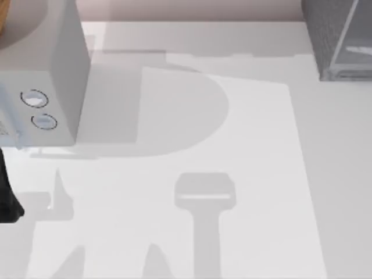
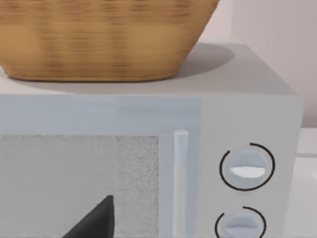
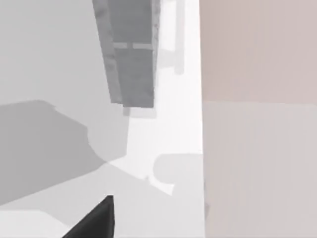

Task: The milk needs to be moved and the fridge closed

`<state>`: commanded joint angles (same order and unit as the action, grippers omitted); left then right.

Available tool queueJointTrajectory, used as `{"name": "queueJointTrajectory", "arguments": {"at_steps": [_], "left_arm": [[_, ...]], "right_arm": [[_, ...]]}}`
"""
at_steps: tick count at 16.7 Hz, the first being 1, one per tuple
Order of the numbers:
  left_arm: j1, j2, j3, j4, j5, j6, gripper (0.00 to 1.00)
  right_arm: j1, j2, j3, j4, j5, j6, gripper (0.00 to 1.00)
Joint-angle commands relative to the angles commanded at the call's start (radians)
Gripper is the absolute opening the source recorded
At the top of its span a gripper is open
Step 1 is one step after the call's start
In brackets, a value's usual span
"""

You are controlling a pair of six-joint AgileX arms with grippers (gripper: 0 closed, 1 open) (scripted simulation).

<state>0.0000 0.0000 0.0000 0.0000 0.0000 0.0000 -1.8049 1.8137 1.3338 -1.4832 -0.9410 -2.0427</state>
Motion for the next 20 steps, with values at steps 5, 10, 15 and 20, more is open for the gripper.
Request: {"name": "queueJointTrajectory", "arguments": {"at_steps": [5, 10, 15, 20], "left_arm": [[0.000, 0.000, 0.000, 0.000, 0.000, 0.000, 1.00], [0.000, 0.000, 0.000, 0.000, 0.000, 0.000, 1.00], [0.000, 0.000, 0.000, 0.000, 0.000, 0.000, 1.00], [0.000, 0.000, 0.000, 0.000, 0.000, 0.000, 1.00]], "right_arm": [[-0.006, 0.008, 0.004, -0.002, -0.006, -0.008, 1.00], [0.030, 0.006, -0.006, 0.046, 0.005, 0.050, 1.00], [0.173, 0.007, -0.023, 0.236, 0.047, 0.299, 1.00], [0.317, 0.010, -0.024, 0.426, 0.084, 0.523, 1.00]]}}
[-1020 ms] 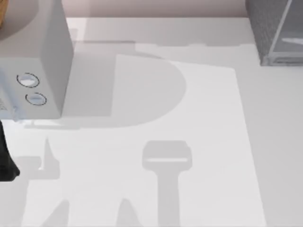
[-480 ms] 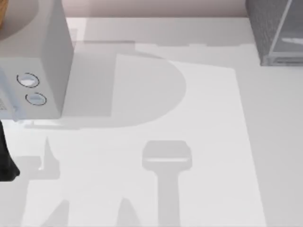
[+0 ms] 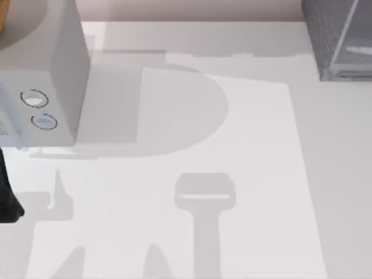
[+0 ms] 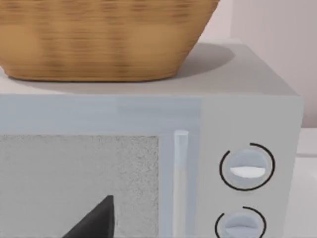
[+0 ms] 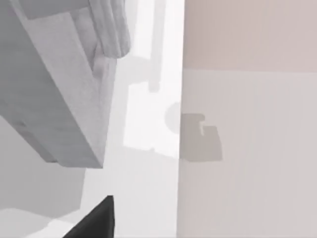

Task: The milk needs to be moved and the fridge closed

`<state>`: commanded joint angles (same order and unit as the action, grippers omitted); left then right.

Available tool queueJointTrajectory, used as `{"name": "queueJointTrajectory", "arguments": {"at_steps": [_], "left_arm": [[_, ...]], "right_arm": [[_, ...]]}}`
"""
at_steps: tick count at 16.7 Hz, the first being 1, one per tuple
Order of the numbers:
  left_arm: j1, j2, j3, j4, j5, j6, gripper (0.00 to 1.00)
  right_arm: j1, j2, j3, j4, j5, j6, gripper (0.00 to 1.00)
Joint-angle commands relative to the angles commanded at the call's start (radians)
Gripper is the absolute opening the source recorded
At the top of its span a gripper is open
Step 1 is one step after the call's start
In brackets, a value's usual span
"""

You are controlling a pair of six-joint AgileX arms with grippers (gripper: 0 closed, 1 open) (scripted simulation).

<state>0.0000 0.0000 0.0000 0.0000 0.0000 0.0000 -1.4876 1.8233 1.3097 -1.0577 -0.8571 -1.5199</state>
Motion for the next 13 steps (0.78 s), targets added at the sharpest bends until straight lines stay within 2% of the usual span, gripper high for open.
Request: {"name": "queueJointTrajectory", "arguments": {"at_steps": [10, 13], "left_arm": [[0.000, 0.000, 0.000, 0.000, 0.000, 0.000, 1.00], [0.000, 0.000, 0.000, 0.000, 0.000, 0.000, 1.00]], "right_arm": [[0.284, -0.012, 0.006, 0.373, 0.054, 0.398, 1.00], [0.374, -0.013, 0.003, 0.515, 0.069, 0.575, 1.00]]}}
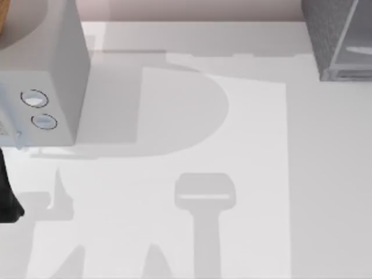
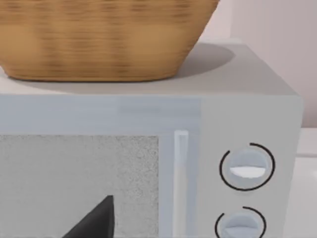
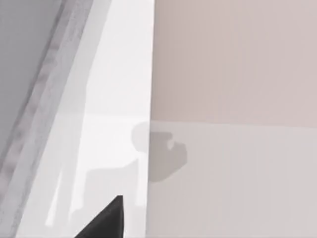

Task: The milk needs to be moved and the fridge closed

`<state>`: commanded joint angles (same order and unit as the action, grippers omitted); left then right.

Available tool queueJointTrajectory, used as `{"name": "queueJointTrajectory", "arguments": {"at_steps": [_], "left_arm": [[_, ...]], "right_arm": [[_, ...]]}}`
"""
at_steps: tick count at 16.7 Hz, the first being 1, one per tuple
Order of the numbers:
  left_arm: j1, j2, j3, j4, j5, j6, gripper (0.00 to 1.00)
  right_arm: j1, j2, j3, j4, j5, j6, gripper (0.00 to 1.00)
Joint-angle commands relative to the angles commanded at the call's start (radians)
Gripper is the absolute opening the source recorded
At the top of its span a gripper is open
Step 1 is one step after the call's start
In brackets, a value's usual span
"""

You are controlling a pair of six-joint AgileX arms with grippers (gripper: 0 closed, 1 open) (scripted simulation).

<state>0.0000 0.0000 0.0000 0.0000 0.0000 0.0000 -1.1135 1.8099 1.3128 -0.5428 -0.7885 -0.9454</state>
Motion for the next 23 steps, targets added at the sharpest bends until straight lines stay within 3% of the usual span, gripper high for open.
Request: {"name": "queueJointTrajectory", "arguments": {"at_steps": [6, 14, 23], "left_arm": [[0.000, 0.000, 0.000, 0.000, 0.000, 0.000, 1.00], [0.000, 0.000, 0.000, 0.000, 0.000, 0.000, 1.00], [0.000, 0.000, 0.000, 0.000, 0.000, 0.000, 1.00]], "right_arm": [[0.169, 0.020, -0.007, 0.225, 0.029, 0.283, 1.00], [0.184, 0.014, -0.019, 0.246, 0.040, 0.309, 1.00], [0.491, -0.060, -0.123, 0.366, 0.290, 0.528, 1.00]]}}
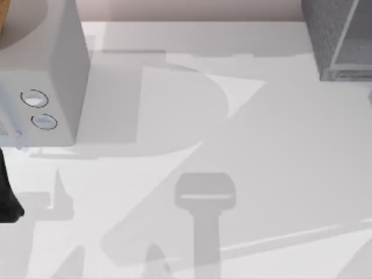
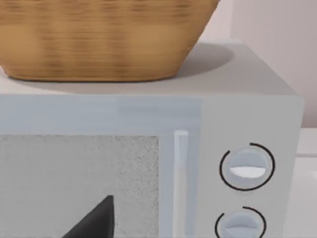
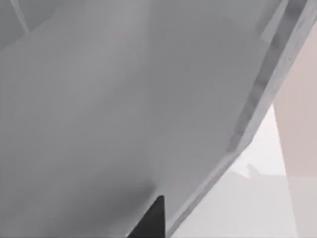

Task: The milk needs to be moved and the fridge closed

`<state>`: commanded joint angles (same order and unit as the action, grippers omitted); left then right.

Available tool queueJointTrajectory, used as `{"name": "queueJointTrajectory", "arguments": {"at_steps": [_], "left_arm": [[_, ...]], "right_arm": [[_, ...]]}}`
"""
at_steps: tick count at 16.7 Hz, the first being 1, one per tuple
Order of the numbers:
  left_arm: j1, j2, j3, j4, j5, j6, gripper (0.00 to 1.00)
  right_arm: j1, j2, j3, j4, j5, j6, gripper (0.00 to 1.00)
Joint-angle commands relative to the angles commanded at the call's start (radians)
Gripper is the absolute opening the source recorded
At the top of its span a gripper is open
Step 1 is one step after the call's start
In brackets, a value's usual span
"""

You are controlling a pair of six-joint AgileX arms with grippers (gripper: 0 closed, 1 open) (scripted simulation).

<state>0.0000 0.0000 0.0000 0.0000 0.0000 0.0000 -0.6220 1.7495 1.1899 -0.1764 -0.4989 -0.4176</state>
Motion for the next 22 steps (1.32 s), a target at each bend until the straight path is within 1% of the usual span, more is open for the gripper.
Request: {"name": "queueJointTrajectory", "arguments": {"at_steps": [9, 14, 16, 22], "left_arm": [[0.000, 0.000, 0.000, 0.000, 0.000, 0.000, 1.00], [0.000, 0.000, 0.000, 0.000, 0.000, 0.000, 1.00], [0.000, 0.000, 0.000, 0.000, 0.000, 0.000, 1.00], [0.000, 0.000, 0.000, 0.000, 0.000, 0.000, 1.00]], "right_arm": [[0.321, -0.077, -0.100, 0.128, 0.242, 0.207, 1.00], [0.549, -0.112, -0.170, 0.195, 0.417, 0.352, 1.00], [0.591, -0.127, -0.188, 0.223, 0.458, 0.394, 1.00], [0.584, -0.123, -0.192, 0.226, 0.468, 0.395, 1.00]]}}
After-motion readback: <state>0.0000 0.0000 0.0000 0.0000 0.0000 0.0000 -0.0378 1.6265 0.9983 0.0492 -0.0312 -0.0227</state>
